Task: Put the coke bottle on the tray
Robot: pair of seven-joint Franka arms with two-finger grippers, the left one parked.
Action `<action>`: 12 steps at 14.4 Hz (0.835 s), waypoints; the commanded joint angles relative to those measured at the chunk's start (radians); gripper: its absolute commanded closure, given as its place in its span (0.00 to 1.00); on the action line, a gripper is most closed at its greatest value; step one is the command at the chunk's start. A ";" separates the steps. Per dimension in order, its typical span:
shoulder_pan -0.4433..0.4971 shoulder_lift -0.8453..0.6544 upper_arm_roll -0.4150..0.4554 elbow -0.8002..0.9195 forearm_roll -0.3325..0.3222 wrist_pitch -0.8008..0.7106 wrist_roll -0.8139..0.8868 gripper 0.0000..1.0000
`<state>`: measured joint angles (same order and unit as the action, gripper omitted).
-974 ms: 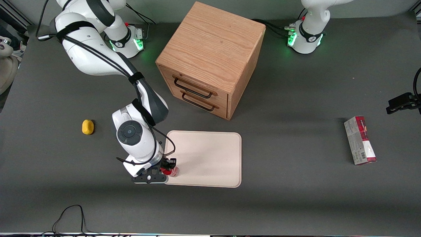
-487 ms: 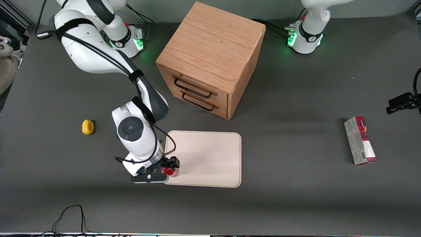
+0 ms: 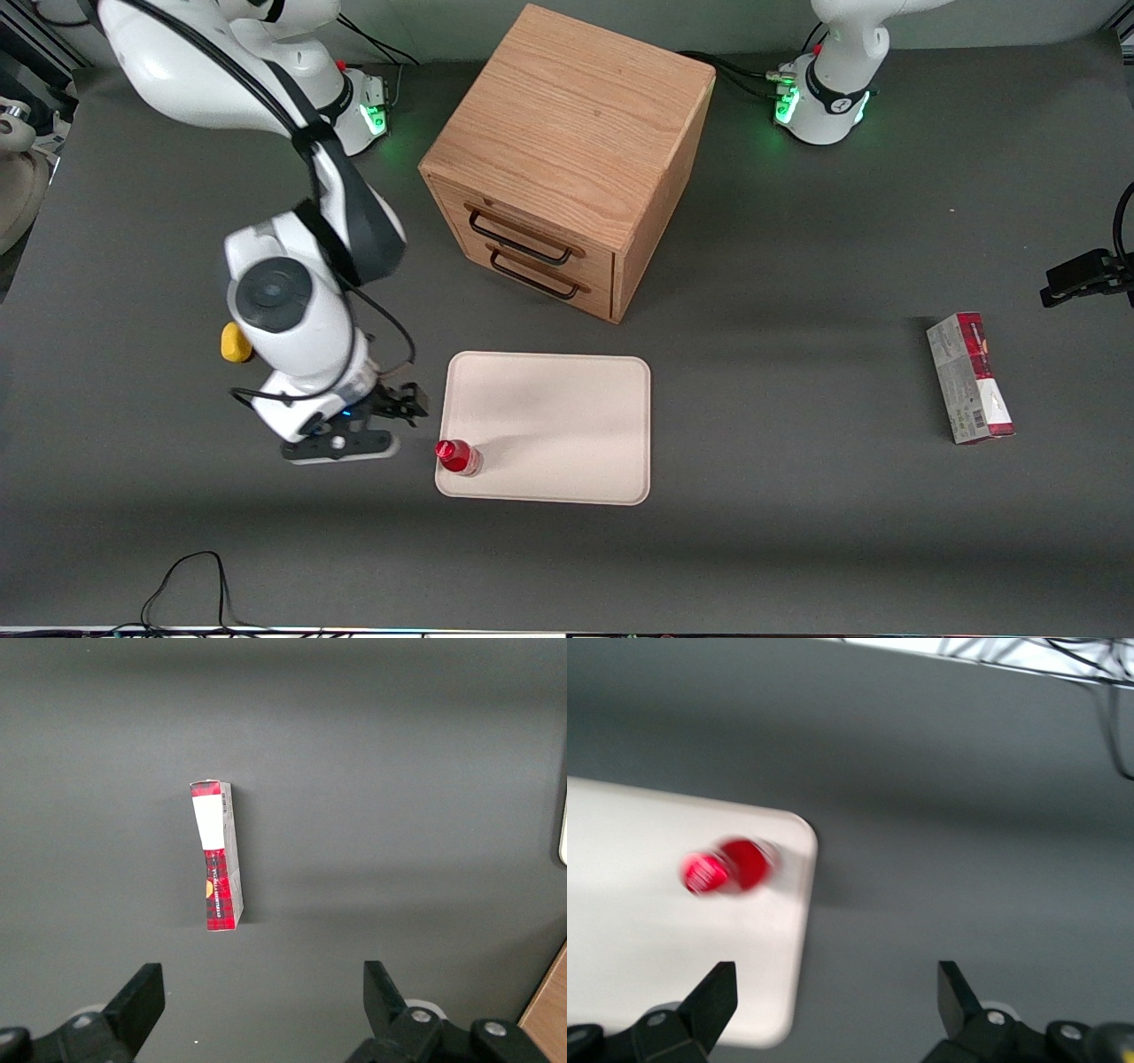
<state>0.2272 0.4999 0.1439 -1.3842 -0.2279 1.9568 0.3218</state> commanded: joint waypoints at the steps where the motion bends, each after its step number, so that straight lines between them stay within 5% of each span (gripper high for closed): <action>1: -0.044 -0.234 -0.056 -0.206 0.070 -0.048 -0.171 0.00; 8: -0.054 -0.565 -0.286 -0.392 0.268 -0.193 -0.351 0.00; 12: -0.046 -0.664 -0.340 -0.460 0.268 -0.229 -0.360 0.00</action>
<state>0.1629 -0.1066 -0.1849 -1.7851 0.0176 1.7408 -0.0299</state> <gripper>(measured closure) 0.000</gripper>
